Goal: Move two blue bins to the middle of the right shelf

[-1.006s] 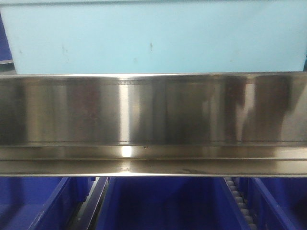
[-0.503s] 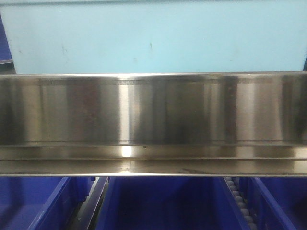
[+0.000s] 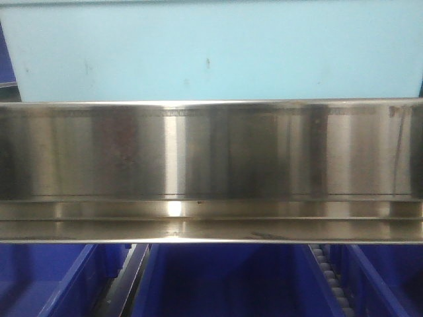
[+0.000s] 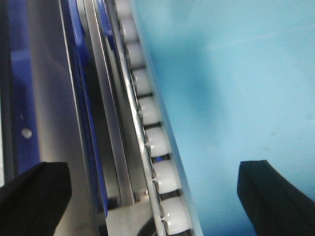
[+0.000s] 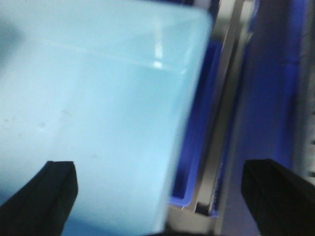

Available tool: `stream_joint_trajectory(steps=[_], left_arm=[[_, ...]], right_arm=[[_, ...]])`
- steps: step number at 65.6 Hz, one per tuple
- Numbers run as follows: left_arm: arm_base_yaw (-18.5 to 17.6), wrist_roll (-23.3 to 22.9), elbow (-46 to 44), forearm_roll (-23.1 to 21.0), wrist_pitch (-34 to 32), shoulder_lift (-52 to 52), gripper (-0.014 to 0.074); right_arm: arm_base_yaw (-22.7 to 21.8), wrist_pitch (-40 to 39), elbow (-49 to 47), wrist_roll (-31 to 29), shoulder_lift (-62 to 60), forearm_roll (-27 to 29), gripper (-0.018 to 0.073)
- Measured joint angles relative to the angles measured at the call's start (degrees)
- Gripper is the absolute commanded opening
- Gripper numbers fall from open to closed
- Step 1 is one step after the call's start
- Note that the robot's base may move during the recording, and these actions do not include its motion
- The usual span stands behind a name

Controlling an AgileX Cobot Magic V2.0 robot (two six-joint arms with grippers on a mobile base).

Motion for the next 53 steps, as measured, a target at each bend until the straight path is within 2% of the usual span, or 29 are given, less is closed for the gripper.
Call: stream_joint_trajectory(steps=[10, 27, 33, 39, 43, 48, 53], left_arm=[[0.0, -0.1, 0.0, 0.0, 0.8, 3.4, 0.0588], [0.0, -0.1, 0.0, 0.0, 0.8, 6.3, 0.0588], [0.0, -0.1, 0.0, 0.0, 0.8, 7.2, 0.0588], [0.0, -0.1, 0.0, 0.0, 0.8, 8.0, 0.0582], [0.0, -0.1, 0.0, 0.0, 0.8, 8.3, 0.0550], [0.0, -0.6, 0.0, 0.0, 0.8, 8.3, 0.0439], [0.0, -1.0, 0.0, 0.0, 0.8, 8.3, 0.0295]], right_arm=[[0.6, -0.5, 0.0, 2.3, 4.1, 0.4, 0.0568], [0.6, -1.0, 0.0, 4.4, 9.3, -2.3, 0.0568], [0.6, -1.0, 0.0, 4.7, 10.6, -2.3, 0.0527], [0.6, -1.0, 0.0, 4.7, 11.7, -2.3, 0.0409], [0.6, -1.0, 0.0, 4.7, 12.3, -2.4, 0.0264], [0.6, -0.8, 0.0, 4.7, 12.6, -2.4, 0.0052], [0.6, -0.6, 0.0, 4.7, 12.7, -3.2, -0.0115]])
